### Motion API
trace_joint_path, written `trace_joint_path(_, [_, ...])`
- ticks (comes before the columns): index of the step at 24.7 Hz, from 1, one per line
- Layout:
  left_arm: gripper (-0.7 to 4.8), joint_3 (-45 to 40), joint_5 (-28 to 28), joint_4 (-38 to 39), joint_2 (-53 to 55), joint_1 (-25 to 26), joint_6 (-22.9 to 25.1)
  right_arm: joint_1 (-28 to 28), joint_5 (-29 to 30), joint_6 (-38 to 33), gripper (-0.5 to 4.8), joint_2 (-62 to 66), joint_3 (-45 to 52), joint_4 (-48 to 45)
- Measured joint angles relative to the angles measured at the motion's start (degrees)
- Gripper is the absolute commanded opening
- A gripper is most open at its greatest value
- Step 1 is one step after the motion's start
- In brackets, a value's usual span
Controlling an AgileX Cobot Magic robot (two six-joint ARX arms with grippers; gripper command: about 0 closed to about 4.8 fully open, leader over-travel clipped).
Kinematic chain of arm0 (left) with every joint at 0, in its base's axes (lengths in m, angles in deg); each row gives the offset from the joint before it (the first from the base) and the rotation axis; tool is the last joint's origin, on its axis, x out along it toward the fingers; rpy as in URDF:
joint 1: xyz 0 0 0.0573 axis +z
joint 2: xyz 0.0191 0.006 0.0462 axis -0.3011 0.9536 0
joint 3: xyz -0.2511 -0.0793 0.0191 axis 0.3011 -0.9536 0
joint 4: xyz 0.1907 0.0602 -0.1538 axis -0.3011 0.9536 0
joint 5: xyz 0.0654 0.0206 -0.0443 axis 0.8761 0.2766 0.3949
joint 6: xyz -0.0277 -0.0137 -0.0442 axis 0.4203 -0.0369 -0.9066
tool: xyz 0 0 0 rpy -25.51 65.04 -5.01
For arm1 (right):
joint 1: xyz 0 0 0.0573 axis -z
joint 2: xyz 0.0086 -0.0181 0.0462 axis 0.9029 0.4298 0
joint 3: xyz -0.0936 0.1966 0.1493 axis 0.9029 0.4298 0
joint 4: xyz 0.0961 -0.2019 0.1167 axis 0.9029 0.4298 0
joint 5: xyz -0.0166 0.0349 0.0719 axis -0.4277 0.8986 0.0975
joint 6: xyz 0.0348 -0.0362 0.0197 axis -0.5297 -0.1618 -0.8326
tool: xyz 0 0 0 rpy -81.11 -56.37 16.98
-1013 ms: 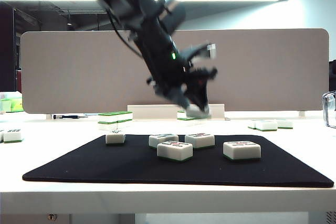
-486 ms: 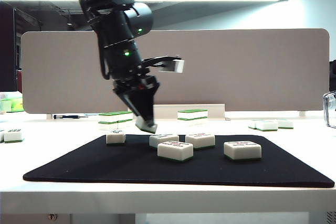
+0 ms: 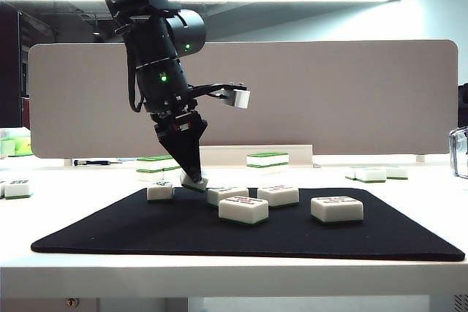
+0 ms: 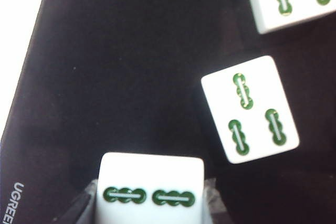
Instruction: Align six mahjong tiles in a row on the table.
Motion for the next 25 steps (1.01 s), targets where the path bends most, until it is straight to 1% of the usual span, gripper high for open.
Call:
trace_joint_path(6, [2.03,-0.02,0.2,-0.39,1.77,1.99,0.31,-0.02,0.0,0.02,-0.01,0.0,0.0,0.02])
trace_joint_path(9, [2.12,0.02,-0.09,-1.16,2.05,2.97,0.31,-0.02,0.0,0.02,-0.01,0.0,0.0,0.0])
trace_joint_path(20, [2.18,0.04,-0.24,-1.77,2.21,2.99,0.24,-0.02,-0.02,0.0,-0.01,0.0,0.0,0.0])
trace_joint_path(21, [2.24,0.04,-0.22,-1.77,2.21,2.99,0.26,-0.02,-0.02,0.02,-0.01,0.0,0.0,0.0])
trace_joint_path(22, [2.66,0.07,-0.22,-1.75,2.21,2.99,0.24,-0.02,-0.02,0.0,-0.01,0.0,0.0,0.0])
trace_joint_path(23, [2.97,0.07,-0.22,-1.75,2.21,2.99,0.24,0.0,-0.02,0.02,-0.01,0.0,0.0,0.0])
trace_joint_path(24, [3.16,0.07,-0.2,-1.75,2.25,2.99,0.24,-0.02,-0.02,0.02,-0.01,0.0,0.0,0.0])
trace_joint_path(25, [3.16,0.02,-0.15,-1.7,2.36,2.99,0.26,-0.02,-0.02,0.02,-0.01,0.0,0.0,0.0])
